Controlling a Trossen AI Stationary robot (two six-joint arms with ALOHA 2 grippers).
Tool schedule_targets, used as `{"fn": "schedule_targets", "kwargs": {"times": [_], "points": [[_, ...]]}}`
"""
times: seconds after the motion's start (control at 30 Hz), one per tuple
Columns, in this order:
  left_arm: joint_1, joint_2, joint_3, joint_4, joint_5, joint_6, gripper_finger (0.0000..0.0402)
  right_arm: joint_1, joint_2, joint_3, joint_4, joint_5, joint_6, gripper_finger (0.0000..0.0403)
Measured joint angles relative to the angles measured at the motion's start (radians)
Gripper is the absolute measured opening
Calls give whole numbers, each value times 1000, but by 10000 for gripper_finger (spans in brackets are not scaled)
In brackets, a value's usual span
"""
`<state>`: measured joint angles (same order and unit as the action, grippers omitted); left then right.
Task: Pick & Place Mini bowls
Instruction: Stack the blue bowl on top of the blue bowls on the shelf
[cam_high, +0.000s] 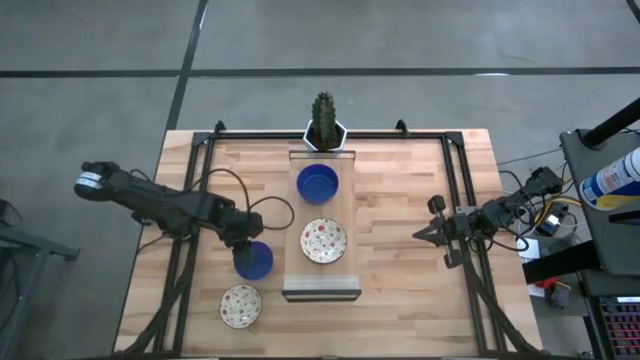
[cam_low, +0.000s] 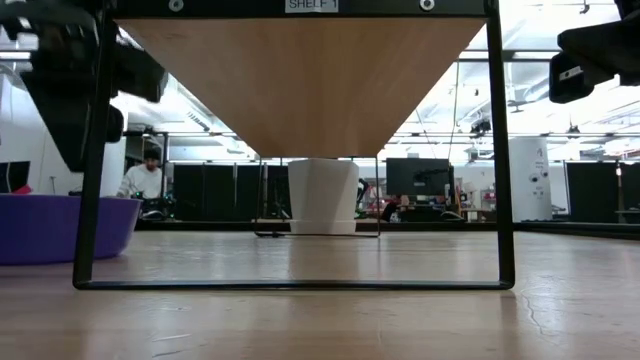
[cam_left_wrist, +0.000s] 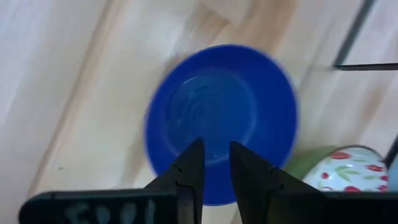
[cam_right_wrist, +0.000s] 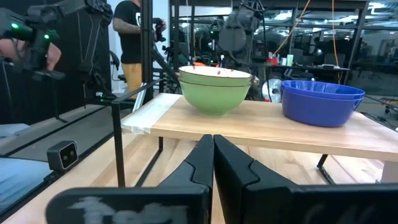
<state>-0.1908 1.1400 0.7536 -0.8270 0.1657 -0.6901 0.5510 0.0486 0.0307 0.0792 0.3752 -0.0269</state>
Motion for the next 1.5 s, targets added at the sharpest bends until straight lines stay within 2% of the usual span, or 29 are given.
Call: {"fn": "schedule_targets", "kwargs": {"times": [0.2, 0.33, 0.7, 0.97, 1.5], "points": [[-136, 1, 40, 48, -119, -71, 69, 0, 0, 0, 0, 0, 0, 8], [-202, 11, 39, 127, -187, -172, 69, 0, 0, 0, 0, 0, 0, 8], [-319, 120, 39, 215, -194, -235, 69, 0, 0, 0, 0, 0, 0, 8], [-366, 186, 47, 296, -214, -256, 69, 0, 0, 0, 0, 0, 0, 8], [-365, 294, 50, 287, -238, -247, 69, 0, 0, 0, 0, 0, 0, 8]]}}
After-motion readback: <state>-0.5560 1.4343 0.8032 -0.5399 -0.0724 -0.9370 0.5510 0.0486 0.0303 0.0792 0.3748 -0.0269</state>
